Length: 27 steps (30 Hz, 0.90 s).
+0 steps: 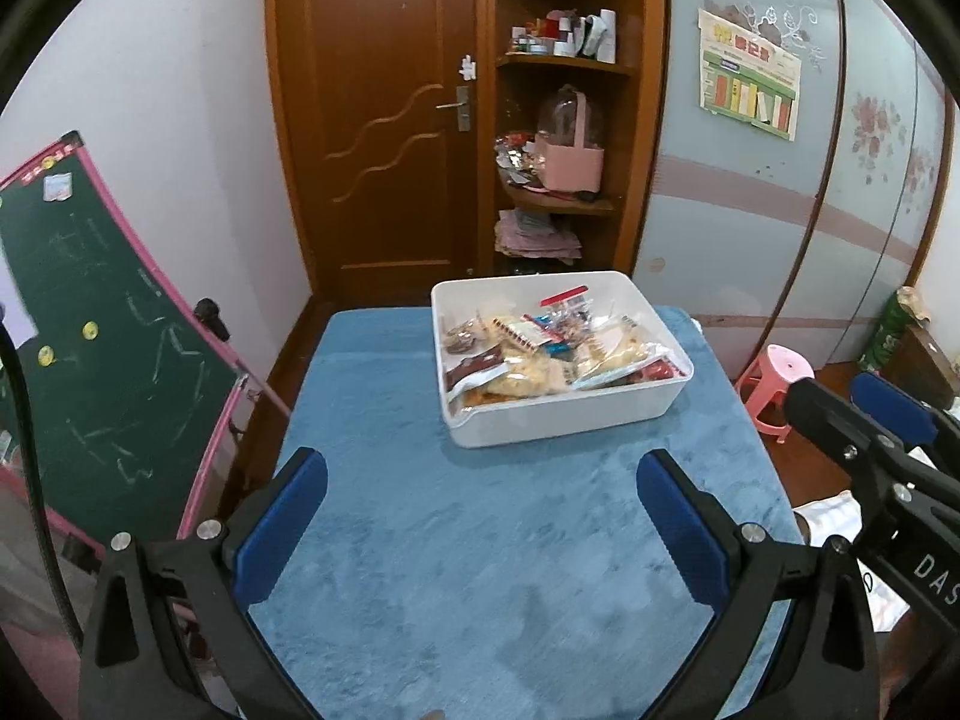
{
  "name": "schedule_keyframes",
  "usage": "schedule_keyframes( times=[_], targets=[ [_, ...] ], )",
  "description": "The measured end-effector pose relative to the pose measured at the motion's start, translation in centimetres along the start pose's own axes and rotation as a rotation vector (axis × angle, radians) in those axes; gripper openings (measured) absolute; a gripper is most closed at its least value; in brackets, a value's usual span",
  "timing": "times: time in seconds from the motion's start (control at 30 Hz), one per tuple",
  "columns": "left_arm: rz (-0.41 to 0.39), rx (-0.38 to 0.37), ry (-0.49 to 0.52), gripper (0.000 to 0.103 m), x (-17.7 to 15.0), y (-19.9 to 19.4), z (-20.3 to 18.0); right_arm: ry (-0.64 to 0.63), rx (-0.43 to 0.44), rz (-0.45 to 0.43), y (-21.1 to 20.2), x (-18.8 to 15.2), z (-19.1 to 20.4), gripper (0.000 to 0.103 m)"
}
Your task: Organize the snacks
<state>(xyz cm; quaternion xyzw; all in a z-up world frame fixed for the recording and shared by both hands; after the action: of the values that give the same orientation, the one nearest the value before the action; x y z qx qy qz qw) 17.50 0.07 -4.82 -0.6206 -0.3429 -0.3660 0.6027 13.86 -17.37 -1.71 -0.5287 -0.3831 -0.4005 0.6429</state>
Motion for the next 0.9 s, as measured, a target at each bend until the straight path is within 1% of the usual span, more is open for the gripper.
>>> schedule_keyframes(
  times=[0.17, 0.3, 0.4, 0.53, 0.7, 0.9],
  targets=[
    [0.012, 0.019, -0.040, 0.103, -1.9, -1.9, 1.6, -0.025, 0.004, 0.017, -2.1, -2.1, 0.7, 0.071],
    [0.027, 0.043, -0.045, 0.103, -3.2, -3.3, 2.4, -0.048, -0.002, 0.017, -3.7, -3.3, 1.3, 0.071],
    [0.041, 0.043, -0.057, 0.103, -4.4, -4.2, 2.6, -0.038, 0.016, 0.020, -4.7, -4.0, 1.6, 0.071],
    [0.036, 0.057, -0.056, 0.103, -5.8, -5.4, 2.6, -0.022, 0.036, 0.031, -5.6, -4.7, 1.7, 0.071],
    [0.008, 0.052, -0.036, 0.103, -6.0, -6.6, 1.6, -0.038, 0.016, 0.014, -6.9, -5.4, 2.0, 0.071],
    [-0.028, 0.063, -0.033, 0.103, -5.5, -7.9, 1.5, 0.007, 0.006, 0.012, -7.9, -5.7, 1.5, 0.071]
  ],
)
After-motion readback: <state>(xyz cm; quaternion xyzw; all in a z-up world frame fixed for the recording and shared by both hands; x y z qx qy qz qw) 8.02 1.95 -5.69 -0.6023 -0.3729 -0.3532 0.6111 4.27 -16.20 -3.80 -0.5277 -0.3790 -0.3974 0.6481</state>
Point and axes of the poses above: each gripper's, at about its wrist camera, not at the fingertips, and y roughly the way its jaws point, z to its left, x to its top, the point moved 9 cm from there along y, roughly the way its jaws point, and after that the axes turned 14 degrees about -z, right-handed, at the moved point
